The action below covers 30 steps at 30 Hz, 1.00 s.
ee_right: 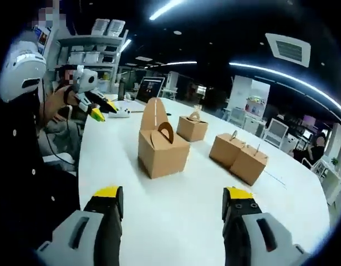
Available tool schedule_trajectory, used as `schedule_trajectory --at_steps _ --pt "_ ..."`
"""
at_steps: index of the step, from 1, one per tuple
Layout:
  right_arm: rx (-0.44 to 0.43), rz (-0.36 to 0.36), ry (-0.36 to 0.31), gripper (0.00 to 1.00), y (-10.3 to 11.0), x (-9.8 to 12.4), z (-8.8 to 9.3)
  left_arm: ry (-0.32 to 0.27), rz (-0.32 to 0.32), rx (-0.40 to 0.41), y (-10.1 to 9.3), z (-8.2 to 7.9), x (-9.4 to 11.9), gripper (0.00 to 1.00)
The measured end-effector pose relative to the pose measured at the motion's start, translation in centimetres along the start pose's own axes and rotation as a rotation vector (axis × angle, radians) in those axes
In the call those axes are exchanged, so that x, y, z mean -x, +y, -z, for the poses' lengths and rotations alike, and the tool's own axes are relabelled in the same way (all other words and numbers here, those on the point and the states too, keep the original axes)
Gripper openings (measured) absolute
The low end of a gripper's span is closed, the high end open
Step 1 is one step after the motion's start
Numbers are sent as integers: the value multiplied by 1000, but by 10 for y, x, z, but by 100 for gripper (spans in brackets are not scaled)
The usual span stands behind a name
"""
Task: Pick up one paper box from the group, open the paper box, and remove the item inside
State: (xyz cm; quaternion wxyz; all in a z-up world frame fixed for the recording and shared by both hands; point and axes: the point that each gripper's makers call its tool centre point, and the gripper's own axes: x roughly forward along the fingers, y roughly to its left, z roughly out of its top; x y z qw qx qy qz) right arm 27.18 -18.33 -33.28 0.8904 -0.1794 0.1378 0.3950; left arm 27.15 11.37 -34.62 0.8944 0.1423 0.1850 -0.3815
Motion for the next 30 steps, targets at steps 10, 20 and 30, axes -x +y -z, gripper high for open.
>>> schedule_trajectory --at_steps 10,20,30 --pt "66 -1 77 71 18 12 0 -23 84 4 -9 -19 19 51" --pt "28 -26 84 74 30 23 -22 -7 48 2 -1 -25 31 60" --pt "7 -46 80 72 32 16 -23 -16 43 32 2 -27 19 59"
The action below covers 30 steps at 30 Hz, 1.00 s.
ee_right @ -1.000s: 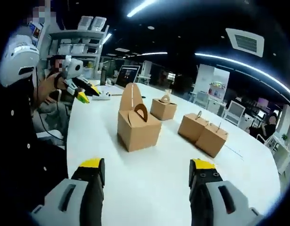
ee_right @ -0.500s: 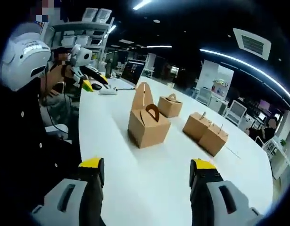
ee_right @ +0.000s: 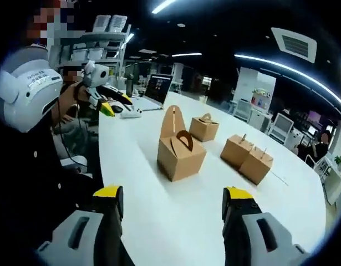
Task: Pick up one paper box from the group, open the paper box, and remove the item inside
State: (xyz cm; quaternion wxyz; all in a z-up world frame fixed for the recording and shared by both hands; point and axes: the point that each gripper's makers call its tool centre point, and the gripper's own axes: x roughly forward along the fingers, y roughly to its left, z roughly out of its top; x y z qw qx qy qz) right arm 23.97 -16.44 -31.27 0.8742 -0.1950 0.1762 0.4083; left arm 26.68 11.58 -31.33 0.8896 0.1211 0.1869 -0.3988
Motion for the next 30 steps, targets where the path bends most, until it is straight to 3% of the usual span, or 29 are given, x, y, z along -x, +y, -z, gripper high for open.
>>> schedule_trajectory --at_steps 7,10,17,19,21,26,30 --pt "7 -4 7 71 1 -4 1 19 110 -90 -13 8 -22 68" --pt "9 -6 7 71 2 -7 1 46 134 -182 -15 13 -34 68" --pt "1 -14 -11 70 9 -15 0 21 174 -163 -6 5 -62 71" --pt "-6 -21 -18 70 12 -17 -1 -10 235 -193 -9 2 -74 73" --pt "-9 -27 -26 70 15 -22 -1 0 271 -162 -10 6 -83 74" --pt "-18 -35 -40 69 20 -30 -2 11 284 -177 2 11 -110 77" --pt "-37 -46 -55 69 25 -34 -2 -55 300 -197 11 2 -129 78"
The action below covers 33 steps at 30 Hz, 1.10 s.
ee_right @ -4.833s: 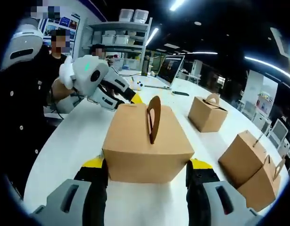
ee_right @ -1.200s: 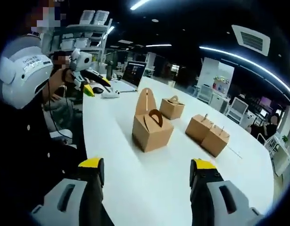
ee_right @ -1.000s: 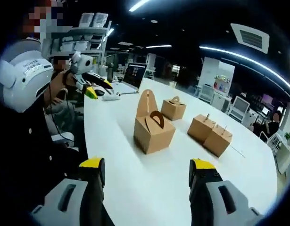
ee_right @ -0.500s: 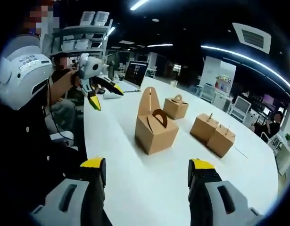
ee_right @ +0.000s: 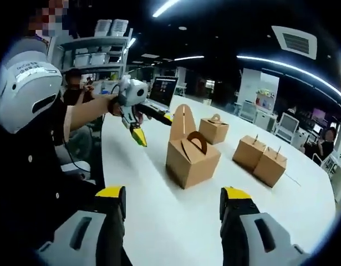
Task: Pick up one paper box from the group, open the paper box, and remove the item inside
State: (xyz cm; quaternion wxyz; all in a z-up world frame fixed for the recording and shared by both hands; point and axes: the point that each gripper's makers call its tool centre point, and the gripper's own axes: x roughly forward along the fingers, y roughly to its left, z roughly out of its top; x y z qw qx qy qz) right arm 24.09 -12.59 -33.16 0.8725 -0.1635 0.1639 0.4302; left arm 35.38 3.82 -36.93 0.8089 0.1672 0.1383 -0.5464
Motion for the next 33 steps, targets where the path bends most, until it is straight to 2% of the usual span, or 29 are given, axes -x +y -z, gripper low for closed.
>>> schedule_trajectory --at_steps 4,7,13,17,21,22,25,29,33 --pt "-13 2 -10 68 2 -1 1 -23 37 -2 8 0 -13 79" --pt "-21 6 -13 68 3 -1 2 -46 129 4 1 -3 -21 79" --pt "-45 12 -33 68 4 -2 1 -40 136 -1 16 -4 -36 77" --pt "-48 16 -37 67 8 -1 0 -42 188 -6 11 -3 -44 77" --pt "-55 22 -41 67 11 1 -1 -64 215 8 13 -6 -49 77" --pt "-56 24 -40 67 12 1 0 -72 228 19 12 -7 -51 77" --pt "-54 31 -38 66 13 2 0 -120 320 64 2 -14 -50 77" --pt "-61 33 -45 66 15 3 -3 -128 322 58 4 -14 -53 76" --pt "-57 30 -41 66 16 1 -3 -110 340 56 2 -7 -58 75"
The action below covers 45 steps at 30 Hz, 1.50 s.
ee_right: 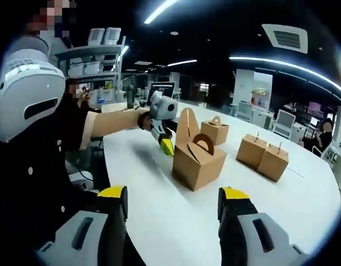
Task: Pick up one paper box from the group, open the paper box, and remove the item inside
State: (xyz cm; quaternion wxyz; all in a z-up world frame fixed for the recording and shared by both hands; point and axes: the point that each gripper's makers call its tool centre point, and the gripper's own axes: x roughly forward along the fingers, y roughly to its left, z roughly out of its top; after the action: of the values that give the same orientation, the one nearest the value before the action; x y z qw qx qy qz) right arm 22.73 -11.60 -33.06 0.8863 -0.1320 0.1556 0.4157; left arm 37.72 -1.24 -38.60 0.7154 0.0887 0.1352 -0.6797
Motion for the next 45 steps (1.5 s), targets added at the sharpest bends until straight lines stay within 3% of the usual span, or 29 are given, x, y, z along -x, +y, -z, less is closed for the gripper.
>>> schedule_trajectory --at_steps 6,13,16,22,31,37,41,45 --pt "-3 0 -3 65 -1 -2 -1 2 4 5 1 3 -3 68" --pt "4 8 -9 64 -6 -6 -3 3 -17 12 0 3 -3 67" --pt "12 13 -6 51 -10 -10 -5 -2 -38 17 -1 2 -3 67" --pt "79 55 19 49 -19 -25 -9 -14 -80 21 2 2 1 64" --pt "165 52 6 47 -22 -58 -39 -12 -94 18 5 1 7 63" --pt "228 59 8 46 -24 -77 -51 -25 -99 21 4 1 9 57" --pt "238 47 5 47 -22 -88 -57 -29 -95 18 0 1 12 64" --pt "228 30 -8 47 -20 -90 -60 -18 -59 -26 -4 -1 21 81"
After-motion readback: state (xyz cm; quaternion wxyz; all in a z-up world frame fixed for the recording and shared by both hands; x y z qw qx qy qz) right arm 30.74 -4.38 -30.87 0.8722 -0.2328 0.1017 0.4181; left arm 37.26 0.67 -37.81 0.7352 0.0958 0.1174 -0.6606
